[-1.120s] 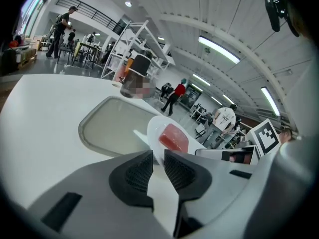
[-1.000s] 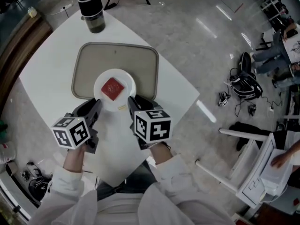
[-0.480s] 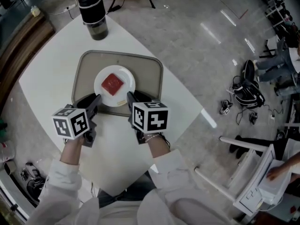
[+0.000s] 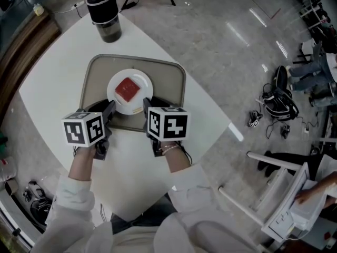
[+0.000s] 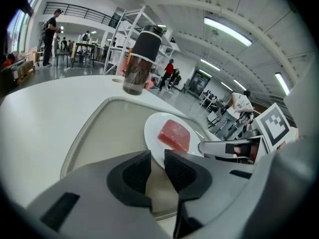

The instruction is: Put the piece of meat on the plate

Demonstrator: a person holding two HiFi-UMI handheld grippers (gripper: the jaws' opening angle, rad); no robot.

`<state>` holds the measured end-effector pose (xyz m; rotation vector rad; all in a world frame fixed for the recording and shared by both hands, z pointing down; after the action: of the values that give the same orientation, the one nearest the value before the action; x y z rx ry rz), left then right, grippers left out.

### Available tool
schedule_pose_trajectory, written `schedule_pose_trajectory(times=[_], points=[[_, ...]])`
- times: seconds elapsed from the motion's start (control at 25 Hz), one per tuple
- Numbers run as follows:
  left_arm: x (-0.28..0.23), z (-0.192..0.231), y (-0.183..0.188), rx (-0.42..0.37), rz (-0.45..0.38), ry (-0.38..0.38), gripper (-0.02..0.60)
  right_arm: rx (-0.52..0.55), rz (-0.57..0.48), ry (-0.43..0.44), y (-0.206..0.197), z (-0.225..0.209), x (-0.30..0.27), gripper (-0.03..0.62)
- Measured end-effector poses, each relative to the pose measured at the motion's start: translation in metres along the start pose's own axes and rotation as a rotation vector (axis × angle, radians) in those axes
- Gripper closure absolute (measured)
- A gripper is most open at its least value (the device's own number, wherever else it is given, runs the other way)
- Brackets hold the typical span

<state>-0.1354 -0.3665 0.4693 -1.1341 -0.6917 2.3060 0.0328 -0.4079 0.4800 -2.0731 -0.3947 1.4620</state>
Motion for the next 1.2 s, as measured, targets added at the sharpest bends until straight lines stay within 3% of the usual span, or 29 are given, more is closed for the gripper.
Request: schedule_pose_trajectory(times=[0.24,0.56,0.96,1.2], points=[[-0.007,0.001,-0.003,0.005,0.074,0.046,0.506,0.017,0.014,-0.025,0.001,0.0,-0.001,0.502],[-0.01,0.002,-0.005,-0.03,0.079,0.085,0.505,0.039,0.01,-0.041,0.0,0.0,-0.004,0.502],[-0.001,-0.001,-0.005,-0.037,0.048,0.089,0.505,0.076,-0.034,-0.049,-0.006,0.001,0.0,0.502],[0.017,-0.01,-0.009,-0.076,0.031,0.036,0.506,0.071,-0.073,-0.076,-0.011,-0.003,0.022,0.502]])
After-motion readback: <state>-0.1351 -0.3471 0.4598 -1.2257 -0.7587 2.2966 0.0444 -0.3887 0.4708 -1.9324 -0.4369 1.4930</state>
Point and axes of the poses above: the fingertips, and each gripper's own axes: x backward along the fingers, z to its left, y out of its top, the point moved 5 cm from there along x, backward along the fingers, and after that the axes turned 12 degrees about -y, right-handed, at the moved point
